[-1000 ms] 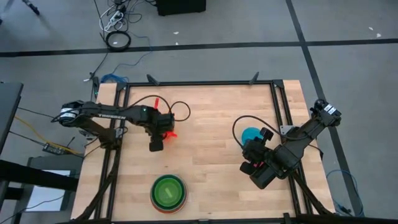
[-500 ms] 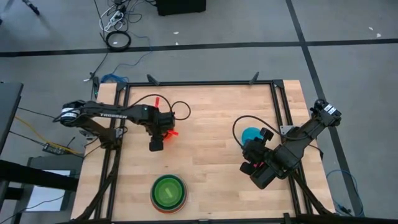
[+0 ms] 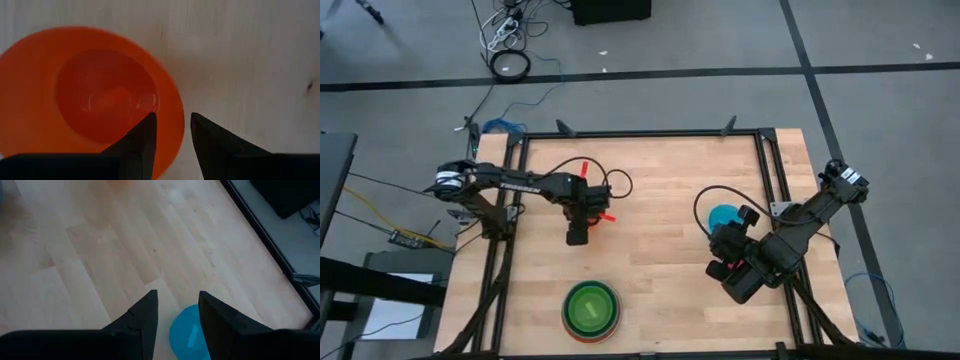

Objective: Nest bowls inside each other
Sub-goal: Stack the orange bowl on top of the green bowl

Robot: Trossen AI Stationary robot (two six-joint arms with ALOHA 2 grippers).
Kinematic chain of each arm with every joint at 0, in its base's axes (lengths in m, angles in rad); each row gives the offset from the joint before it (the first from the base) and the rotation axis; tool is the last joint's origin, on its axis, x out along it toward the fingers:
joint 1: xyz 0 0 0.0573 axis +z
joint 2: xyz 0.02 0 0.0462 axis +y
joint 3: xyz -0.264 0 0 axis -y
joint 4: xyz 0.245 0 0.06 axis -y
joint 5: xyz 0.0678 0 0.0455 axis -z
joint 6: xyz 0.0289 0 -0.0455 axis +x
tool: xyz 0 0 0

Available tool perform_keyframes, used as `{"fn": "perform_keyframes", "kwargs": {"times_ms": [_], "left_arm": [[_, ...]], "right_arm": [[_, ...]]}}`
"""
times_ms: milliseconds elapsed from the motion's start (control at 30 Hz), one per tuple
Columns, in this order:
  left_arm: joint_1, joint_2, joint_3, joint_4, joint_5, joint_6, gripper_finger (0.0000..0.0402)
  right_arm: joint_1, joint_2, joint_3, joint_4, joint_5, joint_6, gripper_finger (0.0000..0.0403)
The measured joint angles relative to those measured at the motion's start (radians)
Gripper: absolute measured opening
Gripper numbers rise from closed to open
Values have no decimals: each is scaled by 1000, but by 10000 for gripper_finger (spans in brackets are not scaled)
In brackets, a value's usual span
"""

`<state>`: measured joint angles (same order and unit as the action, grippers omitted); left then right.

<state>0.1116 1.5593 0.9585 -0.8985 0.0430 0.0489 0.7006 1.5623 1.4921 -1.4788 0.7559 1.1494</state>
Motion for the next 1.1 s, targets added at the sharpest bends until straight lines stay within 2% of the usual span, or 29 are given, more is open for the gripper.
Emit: {"fn": "perform_keyframes", "kwargs": {"times_ms": [333, 400, 500, 567, 800, 967, 1100], "left_arm": [[0, 55, 0, 51, -5, 26, 119], [0, 55, 0, 61, 0, 26, 95], [0, 54, 0, 54, 11, 26, 33], [0, 52, 2, 57, 11, 26, 13], [0, 50, 20, 15, -16, 21, 5], [-2, 17, 109, -112, -19, 18, 3], [-25, -26, 195, -211, -65, -7, 2]], "right_arm": [[0, 0, 0, 0, 0, 0, 128], [0, 0, 0, 0, 0, 0, 128], [0, 0, 0, 0, 1, 0, 128], [0, 0, 0, 0, 1, 0, 128], [-1, 0, 0, 0, 1, 0, 128], [-3, 0, 0, -1, 1, 0, 128], [-5, 0, 0, 0, 2, 2, 128]]}}
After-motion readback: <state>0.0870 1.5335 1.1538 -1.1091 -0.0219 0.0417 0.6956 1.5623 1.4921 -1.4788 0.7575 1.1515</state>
